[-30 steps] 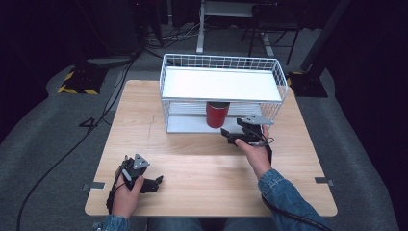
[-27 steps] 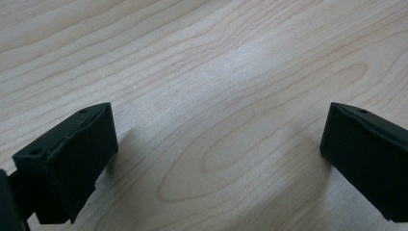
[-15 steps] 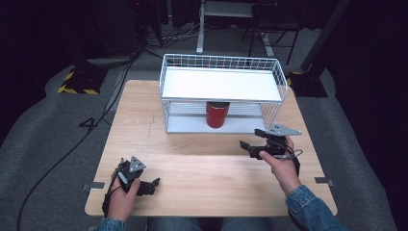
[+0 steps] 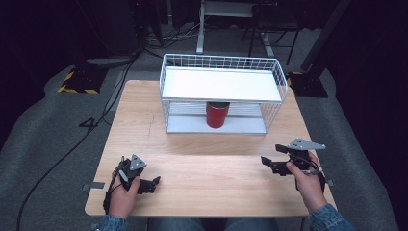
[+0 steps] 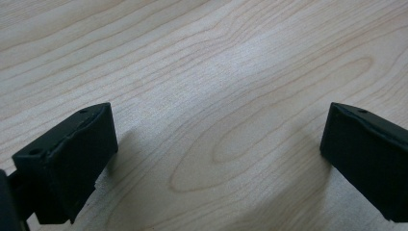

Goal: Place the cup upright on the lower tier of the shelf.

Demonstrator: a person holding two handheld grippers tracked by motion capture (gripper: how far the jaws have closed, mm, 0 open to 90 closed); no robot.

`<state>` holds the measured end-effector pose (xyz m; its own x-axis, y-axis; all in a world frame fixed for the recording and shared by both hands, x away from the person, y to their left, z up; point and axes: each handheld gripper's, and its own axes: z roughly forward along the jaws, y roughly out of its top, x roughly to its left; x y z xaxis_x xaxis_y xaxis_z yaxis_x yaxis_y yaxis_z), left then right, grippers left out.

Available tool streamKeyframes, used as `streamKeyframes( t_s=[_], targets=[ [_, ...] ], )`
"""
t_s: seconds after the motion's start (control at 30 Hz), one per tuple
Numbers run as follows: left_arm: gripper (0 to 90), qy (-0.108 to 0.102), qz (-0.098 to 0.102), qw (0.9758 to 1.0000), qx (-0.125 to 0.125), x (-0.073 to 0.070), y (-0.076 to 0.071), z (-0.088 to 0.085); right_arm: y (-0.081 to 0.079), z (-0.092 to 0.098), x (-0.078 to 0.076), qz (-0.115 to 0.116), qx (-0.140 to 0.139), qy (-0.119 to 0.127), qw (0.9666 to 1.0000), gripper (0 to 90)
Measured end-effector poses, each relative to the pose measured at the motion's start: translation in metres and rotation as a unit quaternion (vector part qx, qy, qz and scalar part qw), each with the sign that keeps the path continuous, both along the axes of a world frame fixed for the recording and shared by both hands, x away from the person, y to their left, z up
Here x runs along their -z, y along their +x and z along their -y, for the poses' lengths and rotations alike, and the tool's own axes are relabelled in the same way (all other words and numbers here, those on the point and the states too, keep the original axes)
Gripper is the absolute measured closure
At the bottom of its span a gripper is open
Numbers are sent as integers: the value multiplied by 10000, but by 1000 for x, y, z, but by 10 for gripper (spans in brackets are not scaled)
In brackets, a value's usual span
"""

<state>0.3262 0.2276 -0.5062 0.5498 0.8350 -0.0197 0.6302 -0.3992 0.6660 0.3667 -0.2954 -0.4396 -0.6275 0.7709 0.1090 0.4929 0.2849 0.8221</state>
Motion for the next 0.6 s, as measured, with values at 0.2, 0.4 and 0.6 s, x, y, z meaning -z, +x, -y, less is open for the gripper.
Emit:
streamKeyframes(
  t_s=[0.2,0.4,0.6],
  targets=[
    [0,1,-13,10000,17,0,1,0,-8,20,16,-149,173,-89,9997,155],
    [0,3,-13,10000,18,0,1,0,-15,37,32,-293,237,-274,9989,155],
    [0,-4,-10,10000,12,0,1,0,-19,44,45,-386,259,-255,9986,156]
  ],
)
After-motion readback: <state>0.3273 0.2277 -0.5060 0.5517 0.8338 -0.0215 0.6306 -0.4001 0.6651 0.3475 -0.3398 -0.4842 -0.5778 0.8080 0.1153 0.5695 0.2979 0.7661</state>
